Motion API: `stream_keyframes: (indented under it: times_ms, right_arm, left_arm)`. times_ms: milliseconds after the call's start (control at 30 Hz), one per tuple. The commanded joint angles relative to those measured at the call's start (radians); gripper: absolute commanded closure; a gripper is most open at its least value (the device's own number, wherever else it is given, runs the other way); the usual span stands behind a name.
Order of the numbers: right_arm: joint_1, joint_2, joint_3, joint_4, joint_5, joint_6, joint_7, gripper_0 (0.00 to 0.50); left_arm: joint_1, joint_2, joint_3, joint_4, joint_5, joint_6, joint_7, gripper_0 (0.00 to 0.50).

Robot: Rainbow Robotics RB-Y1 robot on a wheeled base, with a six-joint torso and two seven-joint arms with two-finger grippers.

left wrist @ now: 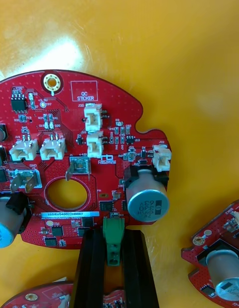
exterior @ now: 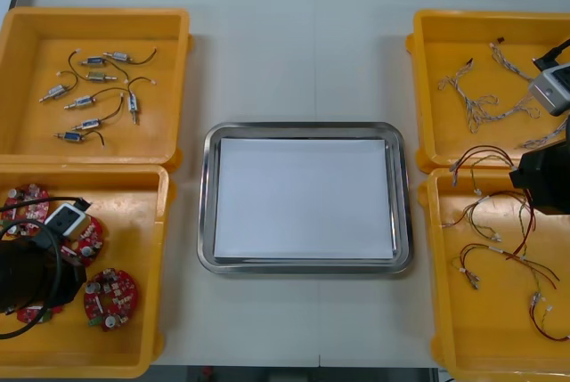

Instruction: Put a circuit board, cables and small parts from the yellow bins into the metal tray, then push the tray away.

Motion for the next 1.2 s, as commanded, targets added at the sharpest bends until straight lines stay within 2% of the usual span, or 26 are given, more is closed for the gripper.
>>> stream_keyframes:
  times_ms: [33,200,533,700,900,1033,1200]
  right_arm:
    - [0.014,-0.043,0.011,-0.027,-0.005,0.003,-0.025,0.5]
    - [0.014,-0.045,0.011,-0.027,-0.007,0.003,-0.024,0.5]
    - [0.014,-0.045,0.011,-0.027,-0.007,0.003,-0.024,0.5]
    - [0.014,-0.045,0.011,-0.027,-0.007,0.003,-0.024,0.5]
    - [0.014,-0.045,0.011,-0.027,-0.007,0.003,-0.024,0.5]
    - [0.014,-0.045,0.011,-0.027,-0.007,0.003,-0.024,0.5]
    - [0.014,-0.045,0.011,-0.027,-0.007,0.003,-0.024,0.5]
  left_arm:
    - [-0.032,-0.017,-0.012,-0.01,0.005,-0.003,0.04,0.5]
    - [-0.048,-0.019,0.017,-0.056,0.012,0.047,0.063,0.5]
    - [-0.065,-0.016,0.092,-0.247,0.024,0.268,0.197,0.5]
    - [-0.091,-0.011,0.144,-0.344,0.079,0.406,0.313,0.5]
    - [-0.18,-0.013,0.144,-0.436,0.131,0.546,0.485,0.5]
    - [-0.252,-0.013,0.123,-0.447,0.177,0.592,0.586,0.5]
    - [-0.396,-0.019,0.018,-0.454,0.173,0.664,0.752,0.5]
